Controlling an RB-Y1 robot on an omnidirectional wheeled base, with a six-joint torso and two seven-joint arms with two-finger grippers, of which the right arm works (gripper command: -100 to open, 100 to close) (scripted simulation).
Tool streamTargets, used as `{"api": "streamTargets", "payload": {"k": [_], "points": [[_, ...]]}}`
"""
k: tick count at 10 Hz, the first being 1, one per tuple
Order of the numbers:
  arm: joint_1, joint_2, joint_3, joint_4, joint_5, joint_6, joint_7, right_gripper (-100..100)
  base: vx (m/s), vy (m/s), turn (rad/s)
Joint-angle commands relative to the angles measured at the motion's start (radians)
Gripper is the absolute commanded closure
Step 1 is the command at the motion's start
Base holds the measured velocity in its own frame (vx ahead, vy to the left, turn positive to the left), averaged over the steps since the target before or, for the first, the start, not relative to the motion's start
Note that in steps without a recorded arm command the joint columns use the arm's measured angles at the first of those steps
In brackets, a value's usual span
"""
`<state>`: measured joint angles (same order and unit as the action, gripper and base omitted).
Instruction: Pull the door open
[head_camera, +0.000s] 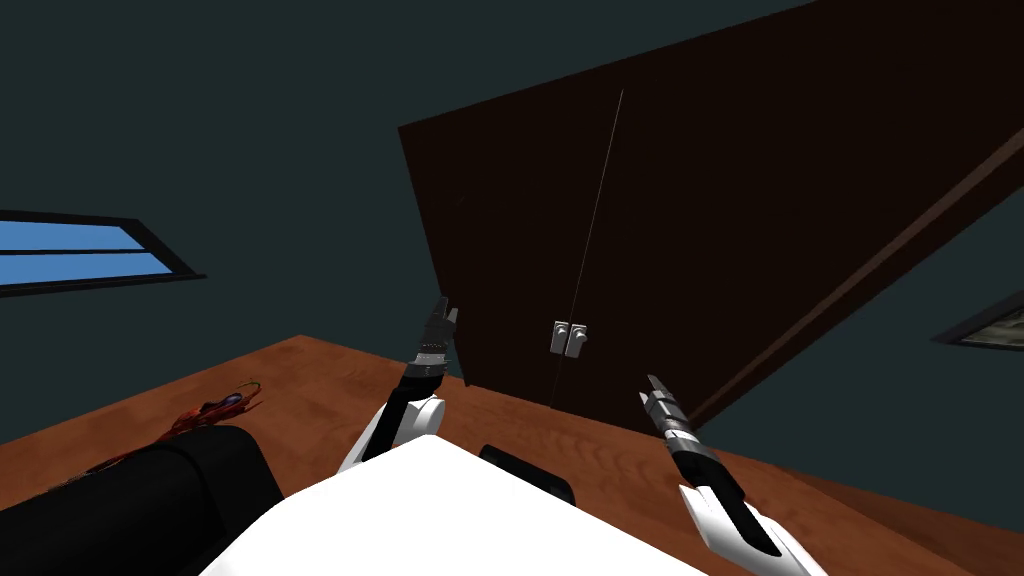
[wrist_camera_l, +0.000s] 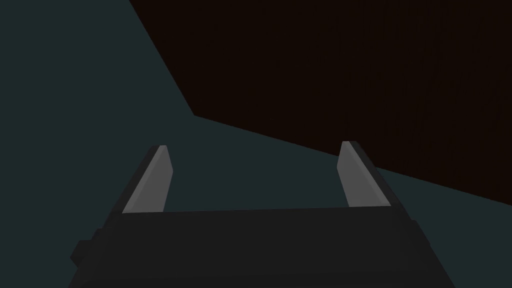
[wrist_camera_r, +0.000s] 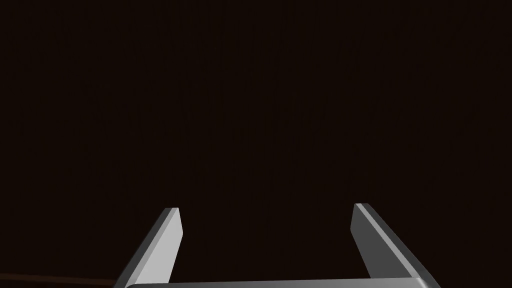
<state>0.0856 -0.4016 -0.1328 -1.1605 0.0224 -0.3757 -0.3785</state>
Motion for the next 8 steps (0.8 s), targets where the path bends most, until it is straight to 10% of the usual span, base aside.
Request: {"api": "streamTargets", "payload": {"k": [1,8], "points": [[-0.004,0.002,-0.007,0.004,-0.001,0.004,0.005,-100,0.177,-0.035,0.036],[-0.059,0.056,0.041,-0.003,0.010,-0.013,0.019,-100,0.188,0.084,0.126]]}}
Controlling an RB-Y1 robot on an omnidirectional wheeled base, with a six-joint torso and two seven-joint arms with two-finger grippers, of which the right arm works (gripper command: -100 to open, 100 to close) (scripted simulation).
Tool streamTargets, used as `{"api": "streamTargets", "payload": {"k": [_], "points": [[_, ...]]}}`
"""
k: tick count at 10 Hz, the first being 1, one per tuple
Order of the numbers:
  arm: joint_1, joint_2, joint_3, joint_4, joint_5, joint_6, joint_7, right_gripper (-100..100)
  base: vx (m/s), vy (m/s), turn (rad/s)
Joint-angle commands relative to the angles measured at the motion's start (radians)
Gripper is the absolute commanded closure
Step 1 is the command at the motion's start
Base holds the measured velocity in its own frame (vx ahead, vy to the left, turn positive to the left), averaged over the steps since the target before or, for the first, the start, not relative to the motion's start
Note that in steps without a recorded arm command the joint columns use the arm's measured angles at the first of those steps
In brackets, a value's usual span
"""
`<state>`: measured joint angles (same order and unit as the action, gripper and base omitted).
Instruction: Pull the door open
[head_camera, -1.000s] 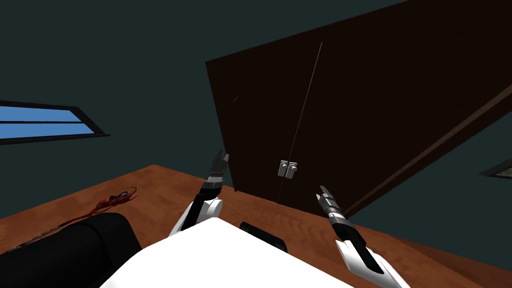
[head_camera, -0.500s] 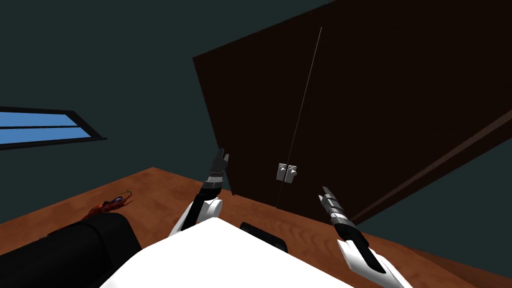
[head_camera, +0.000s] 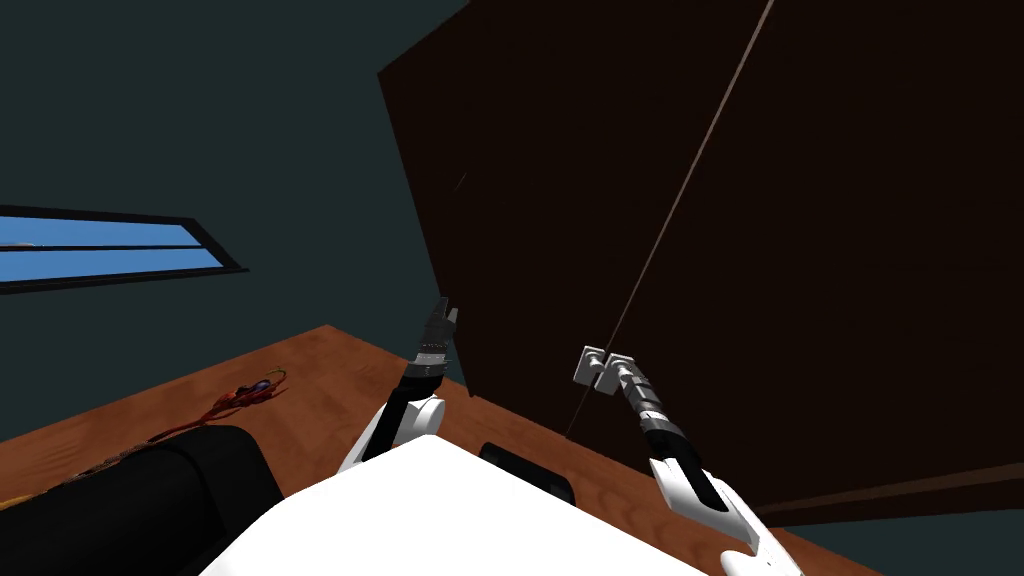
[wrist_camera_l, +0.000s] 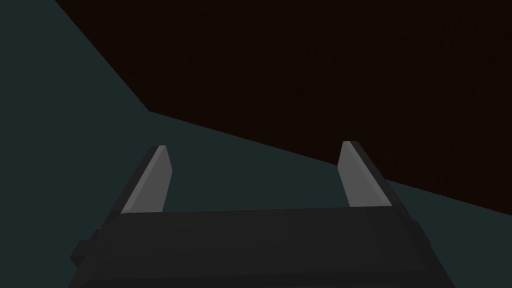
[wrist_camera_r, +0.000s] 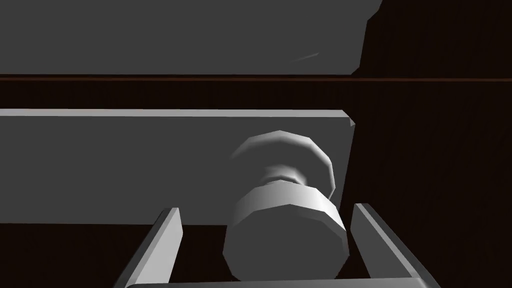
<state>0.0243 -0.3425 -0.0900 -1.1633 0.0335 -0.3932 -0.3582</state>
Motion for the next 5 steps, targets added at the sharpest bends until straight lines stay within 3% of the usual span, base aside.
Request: {"api": "streamTargets", "payload": {"k": [1,5], "points": [[0.002,-0.003,-0.002,0.000,-0.001,0.004,-0.002,100,-0.008,-0.010,-0.040],[0.002,-0.003,-0.002,0.000,-0.001,0.004,-0.002,100,-0.025,-0.013,0.008]]}}
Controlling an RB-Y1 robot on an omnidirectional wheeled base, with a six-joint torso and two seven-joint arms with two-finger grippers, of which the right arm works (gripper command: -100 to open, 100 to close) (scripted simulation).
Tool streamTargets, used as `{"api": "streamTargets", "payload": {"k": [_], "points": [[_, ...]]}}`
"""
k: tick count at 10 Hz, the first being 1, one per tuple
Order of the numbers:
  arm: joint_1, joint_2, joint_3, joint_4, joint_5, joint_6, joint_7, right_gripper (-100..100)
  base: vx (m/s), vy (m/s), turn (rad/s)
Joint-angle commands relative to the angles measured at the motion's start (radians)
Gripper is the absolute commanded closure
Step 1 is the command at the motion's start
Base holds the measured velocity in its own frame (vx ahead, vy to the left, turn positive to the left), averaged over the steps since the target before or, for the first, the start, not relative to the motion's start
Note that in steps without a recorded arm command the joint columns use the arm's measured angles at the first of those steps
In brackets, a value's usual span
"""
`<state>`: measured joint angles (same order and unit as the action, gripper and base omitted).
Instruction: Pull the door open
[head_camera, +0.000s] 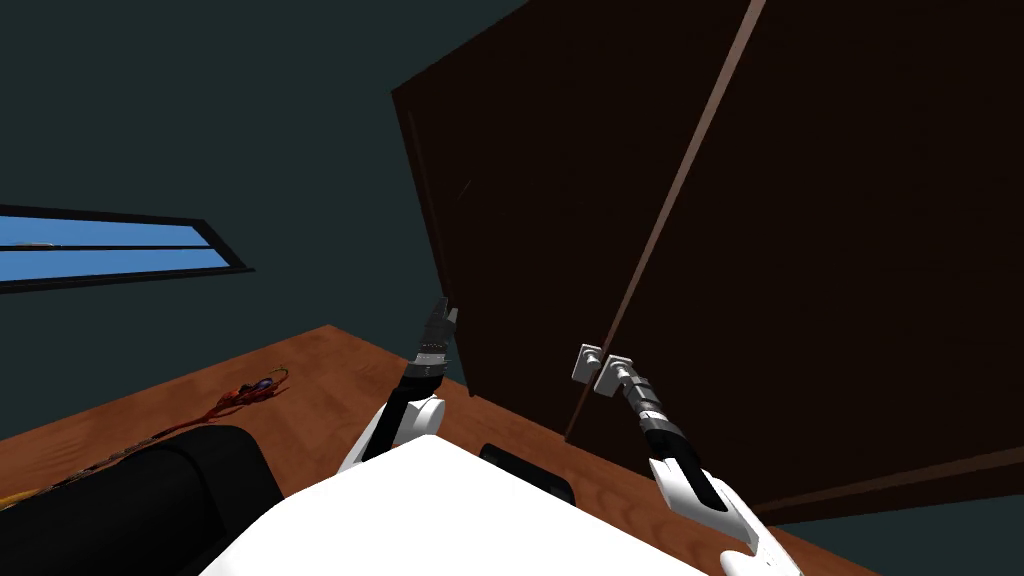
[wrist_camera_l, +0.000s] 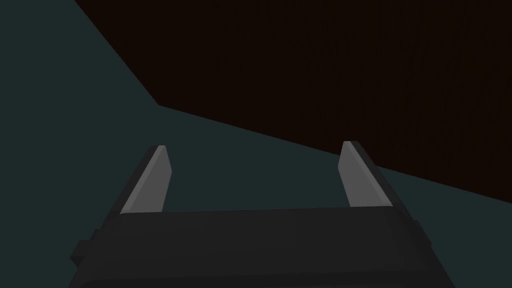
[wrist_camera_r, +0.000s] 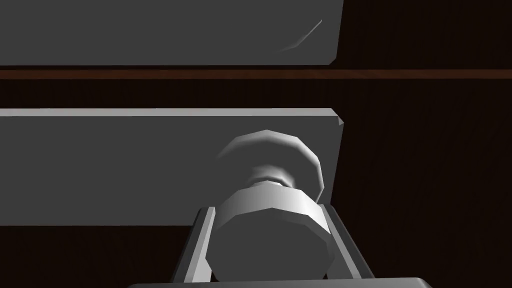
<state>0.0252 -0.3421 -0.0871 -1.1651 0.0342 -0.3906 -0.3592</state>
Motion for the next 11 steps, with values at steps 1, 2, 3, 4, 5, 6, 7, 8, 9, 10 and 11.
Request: {"api": "streamTargets", "payload": {"k": [1,2,3,4,5,6,7,8,9,10,11], "points": [[0.001,-0.003,-0.005,0.001,-0.001,0.001,-0.001,100,-0.005,0.004,-0.008],[0.020,-0.018,-0.016,0.007,-0.003,0.003,-0.004,100,-0.137,-0.058,-0.079],[0.020,-0.018,-0.016,0.007,-0.003,0.003,-0.004,100,-0.176,-0.074,-0.099],[0.034,-0.031,-0.022,0.009,-0.005,0.003,-0.010,100,-0.162,-0.091,-0.110],[0.042,-0.039,-0.024,0.008,-0.006,0.002,-0.015,100,-0.203,-0.141,-0.079],[0.047,-0.038,-0.004,-0.018,-0.003,-0.003,-0.025,-100,-0.201,-0.074,0.046],[0.055,-0.043,0.017,-0.039,0.001,-0.009,-0.039,-100,-0.200,0.022,0.147],[0.055,-0.043,0.017,-0.039,0.001,-0.009,-0.039,-100,-0.149,0.049,0.042],[0.064,-0.047,0.040,-0.061,0.005,-0.016,-0.055,-100,-0.175,0.041,0.062],[0.070,-0.050,0.054,-0.075,0.008,-0.020,-0.065,-100,-0.188,0.033,0.084],[0.075,-0.052,0.065,-0.087,0.010,-0.024,-0.073,-100,-0.181,0.023,0.068]]}}
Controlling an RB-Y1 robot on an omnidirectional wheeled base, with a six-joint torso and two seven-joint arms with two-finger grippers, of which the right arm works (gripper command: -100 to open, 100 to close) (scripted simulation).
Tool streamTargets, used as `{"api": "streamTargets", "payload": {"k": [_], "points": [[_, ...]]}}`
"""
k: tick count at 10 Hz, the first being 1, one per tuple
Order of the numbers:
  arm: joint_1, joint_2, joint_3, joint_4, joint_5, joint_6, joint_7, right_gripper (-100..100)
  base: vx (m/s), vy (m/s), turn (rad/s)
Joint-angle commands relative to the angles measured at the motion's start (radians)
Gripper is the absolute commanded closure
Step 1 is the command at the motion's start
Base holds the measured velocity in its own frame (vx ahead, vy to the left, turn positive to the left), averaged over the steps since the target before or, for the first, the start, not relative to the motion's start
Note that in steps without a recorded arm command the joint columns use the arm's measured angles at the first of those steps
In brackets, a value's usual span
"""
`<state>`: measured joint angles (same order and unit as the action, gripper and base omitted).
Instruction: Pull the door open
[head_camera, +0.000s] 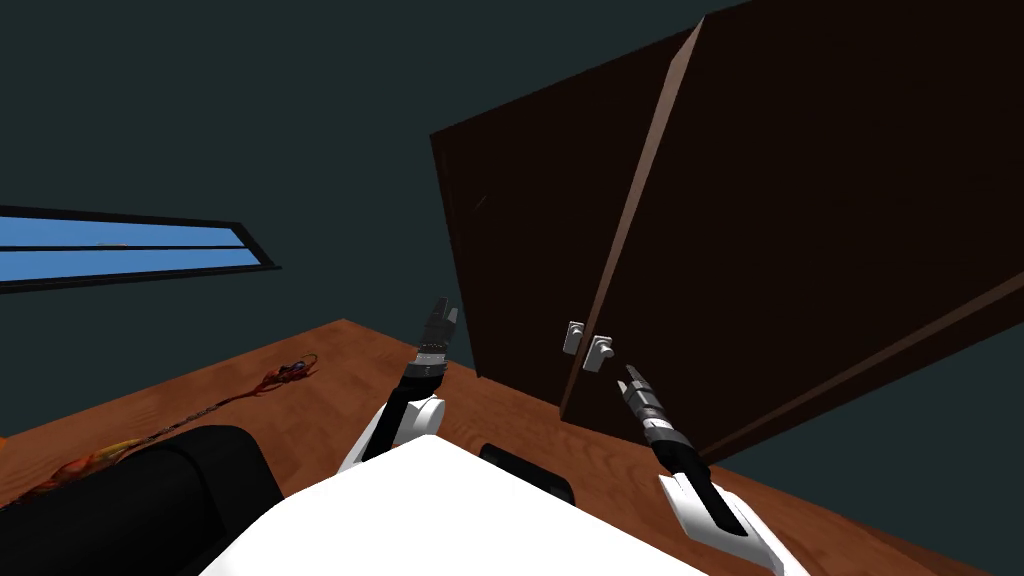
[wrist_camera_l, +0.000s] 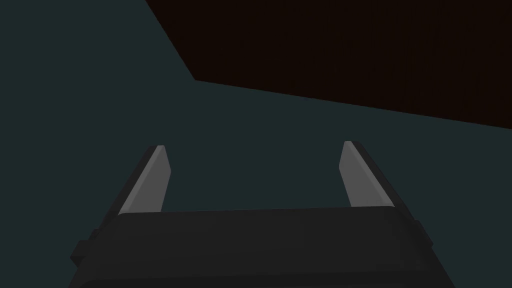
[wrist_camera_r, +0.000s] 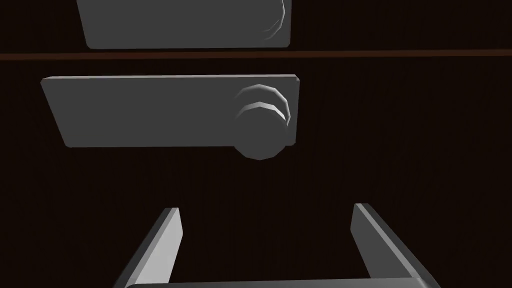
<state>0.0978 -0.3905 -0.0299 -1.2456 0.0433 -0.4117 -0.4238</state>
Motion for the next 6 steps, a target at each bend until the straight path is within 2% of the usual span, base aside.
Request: {"api": "streamTargets", "payload": {"k": [1,2,3,4,6], "points": [[0.006,-0.006,0.018,-0.017,0.003,-0.006,-0.016,-100,-0.173,0.003,0.074],[0.004,-0.003,0.011,-0.010,0.002,-0.004,-0.009,-100,-0.074,-0.001,0.013],[0.008,-0.008,-0.011,0.014,-0.002,0.000,-0.001,-100,0.035,-0.095,-0.157],[0.007,-0.008,-0.020,0.026,-0.004,0.003,0.004,-100,0.078,-0.166,-0.115],[-0.001,-0.004,-0.029,0.039,-0.006,0.005,0.011,-100,0.138,-0.098,0.013]]}}
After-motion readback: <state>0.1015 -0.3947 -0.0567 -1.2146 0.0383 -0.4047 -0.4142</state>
